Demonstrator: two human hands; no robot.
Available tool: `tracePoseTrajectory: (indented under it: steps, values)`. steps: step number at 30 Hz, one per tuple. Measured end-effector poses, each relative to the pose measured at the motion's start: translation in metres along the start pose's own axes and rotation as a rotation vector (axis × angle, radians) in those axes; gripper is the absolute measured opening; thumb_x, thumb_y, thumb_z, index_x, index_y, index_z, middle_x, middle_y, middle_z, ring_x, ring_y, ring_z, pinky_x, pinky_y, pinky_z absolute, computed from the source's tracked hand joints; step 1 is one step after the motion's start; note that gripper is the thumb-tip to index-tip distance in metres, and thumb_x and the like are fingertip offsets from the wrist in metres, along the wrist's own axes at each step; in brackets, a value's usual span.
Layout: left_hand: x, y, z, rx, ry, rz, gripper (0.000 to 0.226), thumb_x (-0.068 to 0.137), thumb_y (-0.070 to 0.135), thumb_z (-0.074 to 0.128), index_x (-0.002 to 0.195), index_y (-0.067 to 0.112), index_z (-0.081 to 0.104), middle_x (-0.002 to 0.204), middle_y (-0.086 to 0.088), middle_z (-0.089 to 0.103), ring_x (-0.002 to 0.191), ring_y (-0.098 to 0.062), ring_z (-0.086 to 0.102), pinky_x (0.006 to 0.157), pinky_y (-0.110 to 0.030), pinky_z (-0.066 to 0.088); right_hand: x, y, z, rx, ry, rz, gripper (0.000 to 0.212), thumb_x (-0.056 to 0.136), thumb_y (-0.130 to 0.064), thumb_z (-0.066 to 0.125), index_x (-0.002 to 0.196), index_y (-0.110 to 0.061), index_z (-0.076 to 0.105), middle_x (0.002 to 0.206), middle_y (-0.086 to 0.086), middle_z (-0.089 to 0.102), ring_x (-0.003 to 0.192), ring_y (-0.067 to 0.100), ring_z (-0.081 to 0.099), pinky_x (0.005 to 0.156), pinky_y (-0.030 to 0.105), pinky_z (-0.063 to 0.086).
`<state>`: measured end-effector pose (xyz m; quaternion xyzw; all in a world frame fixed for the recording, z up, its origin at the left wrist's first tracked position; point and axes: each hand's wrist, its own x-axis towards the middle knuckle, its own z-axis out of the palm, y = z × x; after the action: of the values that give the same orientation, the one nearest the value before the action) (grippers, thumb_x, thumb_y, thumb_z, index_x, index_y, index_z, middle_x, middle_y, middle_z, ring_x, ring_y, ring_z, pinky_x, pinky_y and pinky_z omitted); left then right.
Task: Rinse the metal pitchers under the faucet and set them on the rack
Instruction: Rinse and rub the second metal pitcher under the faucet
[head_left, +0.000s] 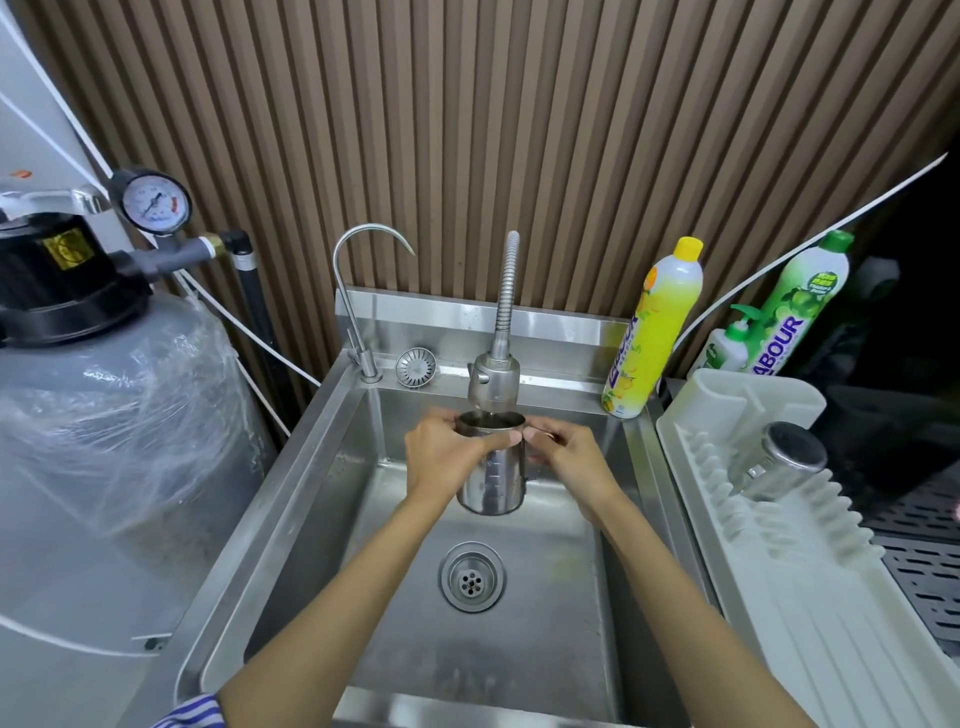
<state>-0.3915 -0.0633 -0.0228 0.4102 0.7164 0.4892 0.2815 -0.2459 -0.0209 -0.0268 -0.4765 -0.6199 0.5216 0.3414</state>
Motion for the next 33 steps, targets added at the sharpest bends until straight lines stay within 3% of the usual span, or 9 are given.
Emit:
tracePoseTrajectory:
  steps: [5,8,11,14,18,21,23,26,33]
  values:
    - [-0.004,-0.022,0.007,-0.389,-0.196,-0.276,0.019,0.058,0.020,0.086,0.067,0.016,0.070,0.072,0.000,0.072,0.073,-0.015,0.065,0.075,-0.021,0.050,0.005,-0.016,-0.005,-0.489,0.000,-0.026,0.021,0.089,-0.016,0.055,0.098,-0.008,0.072,0.088,0.009,0.071,0.079,0.020,0.063,0.075,0.027,0.050]
    - [-0.002,-0.033,0.009,-0.603,-0.387,-0.408,0.011,0.071,0.006,0.076,0.079,0.007,0.068,0.073,-0.001,0.071,0.077,-0.014,0.063,0.072,-0.015,0.053,0.008,-0.026,0.002,-0.722,-0.025,-0.107,0.020,0.086,-0.013,0.055,0.090,-0.004,0.072,0.089,0.013,0.072,0.083,0.027,0.063,0.066,0.025,0.043]
    - [0.000,-0.048,0.011,-0.560,-0.504,-0.463,0.021,0.076,0.013,0.074,0.095,0.008,0.068,0.080,0.002,0.068,0.082,-0.009,0.061,0.078,-0.017,0.049,0.010,-0.029,0.013,-0.891,-0.089,-0.163,0.017,0.081,-0.004,0.052,0.087,0.002,0.068,0.090,0.018,0.068,0.082,0.034,0.061,0.074,0.040,0.051]
    - [-0.001,-0.056,0.015,-0.538,-0.510,-0.446,0.016,0.077,0.015,0.074,0.090,0.018,0.066,0.082,0.005,0.068,0.083,-0.010,0.060,0.087,-0.021,0.047,0.010,-0.030,0.019,-0.989,-0.117,-0.192,0.015,0.079,0.001,0.051,0.084,0.003,0.065,0.092,0.019,0.065,0.080,0.037,0.060,0.074,0.046,0.053]
    - [0.000,-0.060,0.018,-0.509,-0.483,-0.447,0.052,0.075,0.005,0.073,0.118,0.017,0.046,0.101,-0.002,0.065,0.082,-0.013,0.059,0.082,-0.023,0.046,0.004,-0.028,0.025,-1.144,-0.195,-0.241,0.015,0.077,0.004,0.052,0.085,0.003,0.065,0.092,0.020,0.065,0.079,0.036,0.060,0.065,0.036,0.049]
    - [0.000,-0.064,0.016,-0.406,-0.487,-0.430,0.064,0.071,0.002,0.074,0.128,0.013,0.047,0.120,-0.005,0.061,0.100,-0.019,0.060,0.082,-0.023,0.042,-0.003,-0.028,0.031,-1.252,-0.257,-0.276,0.017,0.078,0.001,0.054,0.091,0.002,0.065,0.097,0.022,0.065,0.087,0.038,0.061,0.060,0.031,0.036]
    - [0.000,-0.066,0.015,-0.358,-0.506,-0.408,0.066,0.072,0.004,0.074,0.130,0.020,0.049,0.125,-0.004,0.059,0.112,-0.018,0.057,0.085,-0.023,0.040,-0.005,-0.029,0.034,-1.298,-0.281,-0.297,0.017,0.078,-0.003,0.058,0.093,0.002,0.065,0.099,0.022,0.065,0.090,0.038,0.063,0.061,0.030,0.035]
    - [-0.001,-0.064,0.019,-0.362,-0.499,-0.376,0.062,0.074,0.003,0.072,0.128,0.023,0.049,0.129,-0.004,0.057,0.110,-0.014,0.055,0.083,-0.023,0.039,-0.004,-0.031,0.037,-1.350,-0.297,-0.332,0.019,0.079,-0.009,0.061,0.094,0.002,0.064,0.101,0.021,0.065,0.091,0.037,0.063,0.061,0.031,0.035]
    - [0.000,-0.057,0.029,-0.270,-0.406,-0.348,0.056,0.083,0.007,0.064,0.135,0.014,0.044,0.130,-0.009,0.056,0.116,-0.019,0.053,0.087,-0.027,0.041,0.002,-0.028,0.045,-1.493,-0.297,-0.431,0.022,0.084,-0.005,0.057,0.105,0.000,0.063,0.112,0.017,0.061,0.105,0.033,0.058,0.081,0.037,0.047]
